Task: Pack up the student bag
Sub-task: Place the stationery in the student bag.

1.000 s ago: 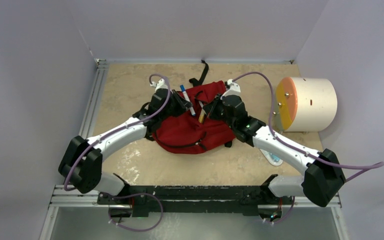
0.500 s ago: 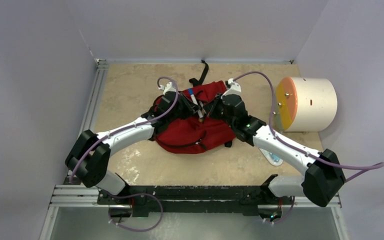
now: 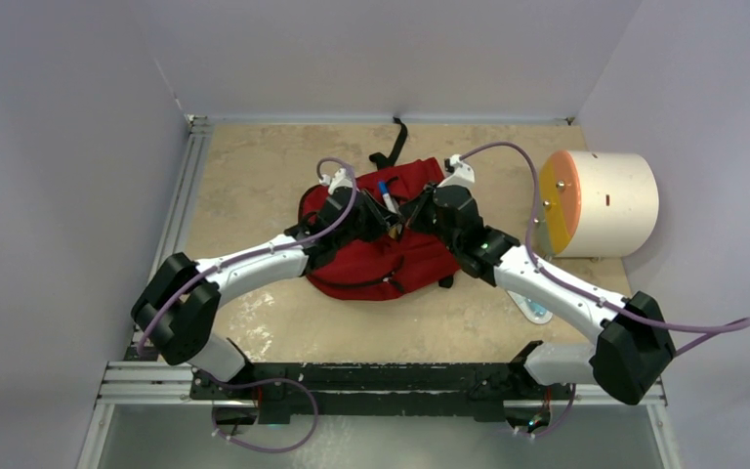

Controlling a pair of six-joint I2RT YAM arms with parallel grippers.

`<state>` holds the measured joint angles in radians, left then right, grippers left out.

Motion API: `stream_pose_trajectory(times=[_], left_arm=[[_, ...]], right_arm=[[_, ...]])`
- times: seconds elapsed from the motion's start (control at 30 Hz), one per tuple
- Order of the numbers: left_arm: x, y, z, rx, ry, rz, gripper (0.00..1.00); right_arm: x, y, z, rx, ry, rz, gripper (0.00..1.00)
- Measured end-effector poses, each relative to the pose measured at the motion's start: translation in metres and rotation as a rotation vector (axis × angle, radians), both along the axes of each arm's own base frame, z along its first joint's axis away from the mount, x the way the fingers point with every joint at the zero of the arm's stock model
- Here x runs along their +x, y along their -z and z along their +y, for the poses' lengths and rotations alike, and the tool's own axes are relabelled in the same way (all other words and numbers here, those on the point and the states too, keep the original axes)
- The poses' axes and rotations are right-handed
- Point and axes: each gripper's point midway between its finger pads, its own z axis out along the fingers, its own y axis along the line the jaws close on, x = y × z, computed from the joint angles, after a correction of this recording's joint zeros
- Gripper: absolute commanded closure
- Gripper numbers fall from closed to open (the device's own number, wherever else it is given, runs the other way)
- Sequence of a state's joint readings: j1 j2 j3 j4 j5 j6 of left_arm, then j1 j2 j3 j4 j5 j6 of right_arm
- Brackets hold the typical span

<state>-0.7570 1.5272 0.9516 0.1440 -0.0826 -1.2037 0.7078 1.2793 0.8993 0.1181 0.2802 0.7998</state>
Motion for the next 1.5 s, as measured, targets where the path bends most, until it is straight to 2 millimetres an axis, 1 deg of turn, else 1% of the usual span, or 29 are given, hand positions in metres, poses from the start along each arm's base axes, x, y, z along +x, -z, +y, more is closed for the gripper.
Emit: stream_pose_trajectory(times=[0.1, 0.23, 0.47, 0.67, 0.87, 1.03, 1.17, 1.23, 1.37, 1.5], left_arm=[[-0.004, 0.005, -0.004, 0.001, 0.005, 0.016, 1.00], [-0.007, 0.012, -0.008, 0.006, 0.015, 0.030, 1.00], [-0.006, 0.009, -0.013, -0.010, 0.024, 0.018, 1.00], [-0.005, 0.021, -0.022, -0.005, 0.056, 0.031, 1.00], [-0.006, 0.023, -0.026, -0.009, 0.075, 0.036, 1.00], [-0.006, 0.023, -0.024, -0.004, 0.069, 0.039, 1.00], [-0.010, 0.023, -0.015, 0.020, 0.051, 0.043, 1.00], [-0.012, 0.020, -0.011, 0.029, 0.049, 0.038, 1.00], [-0.015, 0.011, -0.008, 0.037, 0.058, 0.011, 1.00], [-0.018, 0.015, -0.007, 0.050, 0.073, 0.011, 1.00]], right_arm=[[0.000, -0.002, -0.003, 0.002, 0.016, -0.002, 1.00], [0.000, -0.010, -0.006, 0.012, 0.034, -0.020, 1.00], [-0.003, -0.021, -0.006, 0.018, 0.001, -0.068, 1.00], [-0.006, -0.020, -0.002, 0.005, -0.036, -0.076, 1.00], [-0.005, -0.019, -0.003, 0.001, -0.037, -0.076, 1.00], [-0.003, -0.014, -0.004, -0.008, -0.024, -0.067, 1.00], [0.002, -0.005, -0.005, -0.019, 0.009, -0.044, 1.00], [0.004, -0.001, -0.004, -0.023, 0.021, -0.034, 1.00], [0.007, -0.004, -0.004, -0.023, 0.035, -0.031, 1.00], [0.006, -0.002, -0.005, -0.034, 0.038, -0.023, 1.00]])
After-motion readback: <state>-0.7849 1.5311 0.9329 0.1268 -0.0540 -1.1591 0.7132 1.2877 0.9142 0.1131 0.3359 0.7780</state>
